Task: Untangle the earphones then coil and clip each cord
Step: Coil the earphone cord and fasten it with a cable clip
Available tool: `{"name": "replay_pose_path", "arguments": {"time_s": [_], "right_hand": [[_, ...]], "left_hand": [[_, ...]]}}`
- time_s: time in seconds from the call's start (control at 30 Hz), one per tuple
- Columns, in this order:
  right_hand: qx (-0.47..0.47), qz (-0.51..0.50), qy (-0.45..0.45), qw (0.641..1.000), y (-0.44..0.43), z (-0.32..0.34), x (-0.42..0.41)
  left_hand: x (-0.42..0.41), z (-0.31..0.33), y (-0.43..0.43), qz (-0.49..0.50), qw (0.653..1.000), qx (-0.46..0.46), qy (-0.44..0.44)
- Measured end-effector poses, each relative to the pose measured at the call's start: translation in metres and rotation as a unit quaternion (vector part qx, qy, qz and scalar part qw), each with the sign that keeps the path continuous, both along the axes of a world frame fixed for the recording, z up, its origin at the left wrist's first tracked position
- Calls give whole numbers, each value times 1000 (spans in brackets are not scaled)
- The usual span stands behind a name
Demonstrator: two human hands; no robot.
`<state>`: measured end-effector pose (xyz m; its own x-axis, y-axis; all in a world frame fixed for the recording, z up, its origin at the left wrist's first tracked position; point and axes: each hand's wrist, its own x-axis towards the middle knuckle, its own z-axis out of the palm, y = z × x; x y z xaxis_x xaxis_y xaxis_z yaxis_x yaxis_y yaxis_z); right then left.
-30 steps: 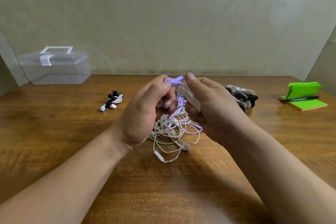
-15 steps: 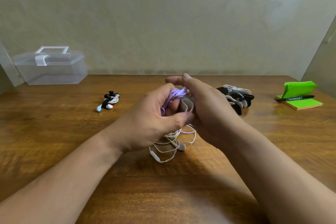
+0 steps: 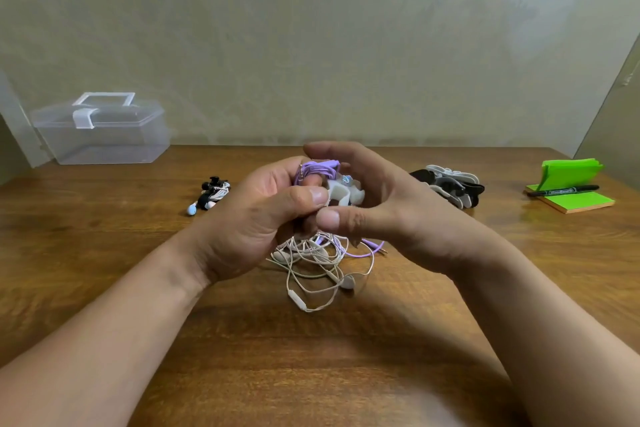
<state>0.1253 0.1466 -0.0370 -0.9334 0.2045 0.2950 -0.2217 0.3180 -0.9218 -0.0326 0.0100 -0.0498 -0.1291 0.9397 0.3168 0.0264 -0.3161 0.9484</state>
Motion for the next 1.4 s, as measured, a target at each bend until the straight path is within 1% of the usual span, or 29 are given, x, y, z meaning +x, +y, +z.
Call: {"name": "replay_pose_path", "arguments": {"time_s": [0.17,0.37,0.43,0.53,0.63,0.77,0.93,1.07,1.17,1.3,1.4], "right_hand": [[77,-62,-2,995,-4,1,2],[122,-139,8,983,0,-4,-3],[128,-132,-6,983,1,-4,-4],[104,-102,-17,989,0,-1,-2],[91,-98,-21,991,3,0,-2],[106,-107,-33,988,4,-1,-3],[121,-191,-6,974,6,-6,-9],[145,-216,-11,966,7,-9,-9],[162,-234,-3,959,7,-10,-9],[236,-279,1,931,4,-13,-12],[275,-283,-12,919,0,-15,-17]], "left_hand": [[1,1,-1,-13,1000,-12,-7],[4,-1,4,24,999,-19,-16],[3,-2,4,20,999,-25,-23],[4,-1,3,1,999,-31,-28],[7,-1,2,-13,999,-33,-28],[3,-2,4,9,998,-51,-41],[7,-4,8,74,996,-53,-11],[12,-8,12,117,992,-38,11],[12,-8,14,118,992,-32,4],[16,-11,16,122,992,-37,24],[18,-13,17,147,987,-35,57]]}}
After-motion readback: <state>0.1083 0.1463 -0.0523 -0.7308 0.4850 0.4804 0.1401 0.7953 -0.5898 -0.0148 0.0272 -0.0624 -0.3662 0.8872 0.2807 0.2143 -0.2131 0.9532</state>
